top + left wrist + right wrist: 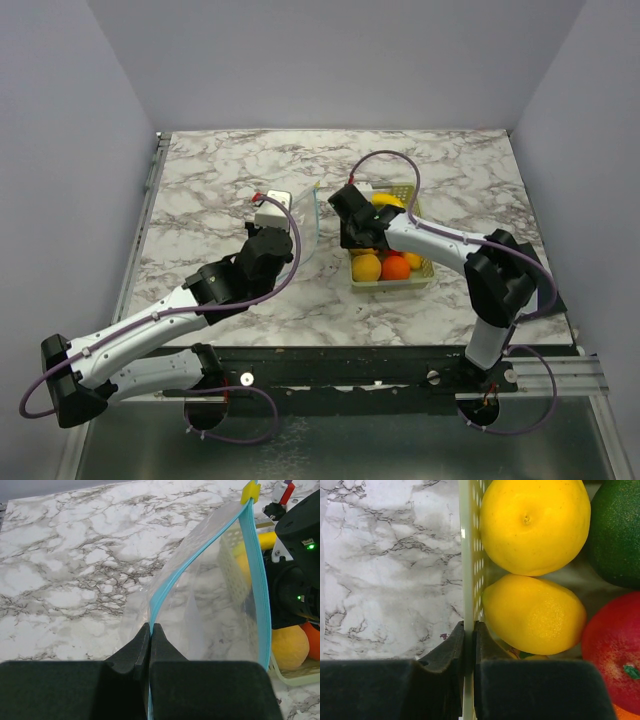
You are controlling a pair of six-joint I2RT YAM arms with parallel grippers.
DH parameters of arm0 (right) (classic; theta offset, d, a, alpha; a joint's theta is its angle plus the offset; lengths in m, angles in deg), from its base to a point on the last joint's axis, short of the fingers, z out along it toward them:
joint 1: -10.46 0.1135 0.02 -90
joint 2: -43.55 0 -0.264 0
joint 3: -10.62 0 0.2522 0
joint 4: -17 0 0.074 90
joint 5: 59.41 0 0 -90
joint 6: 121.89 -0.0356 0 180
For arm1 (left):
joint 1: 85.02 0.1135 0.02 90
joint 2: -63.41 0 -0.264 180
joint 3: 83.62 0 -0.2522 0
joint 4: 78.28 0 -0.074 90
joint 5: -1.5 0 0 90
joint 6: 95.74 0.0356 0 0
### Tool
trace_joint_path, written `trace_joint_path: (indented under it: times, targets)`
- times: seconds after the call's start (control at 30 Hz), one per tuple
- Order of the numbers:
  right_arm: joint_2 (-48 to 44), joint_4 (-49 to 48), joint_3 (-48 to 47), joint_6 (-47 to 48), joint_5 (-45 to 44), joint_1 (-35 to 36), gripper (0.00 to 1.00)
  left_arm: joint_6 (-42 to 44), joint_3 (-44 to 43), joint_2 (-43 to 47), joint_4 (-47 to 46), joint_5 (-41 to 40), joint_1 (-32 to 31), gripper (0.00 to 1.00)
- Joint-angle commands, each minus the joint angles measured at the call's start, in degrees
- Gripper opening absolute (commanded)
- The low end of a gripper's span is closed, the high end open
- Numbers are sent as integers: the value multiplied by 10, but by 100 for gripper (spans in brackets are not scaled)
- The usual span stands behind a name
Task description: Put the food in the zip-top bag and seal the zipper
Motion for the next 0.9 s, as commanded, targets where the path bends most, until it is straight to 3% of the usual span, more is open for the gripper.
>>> trace_joint_path:
  times: [0.0, 0.73, 0.87]
  targets:
    - [-29, 15, 13, 3, -58, 2, 1, 8, 5, -1, -11, 13, 3, 0]
    - [-81, 6, 93, 66, -79, -60, 1, -4, 6, -17, -11, 33, 3, 0]
    - [-96, 10, 88, 59, -66, -60, 21, -13, 5, -18, -11, 34, 6, 0]
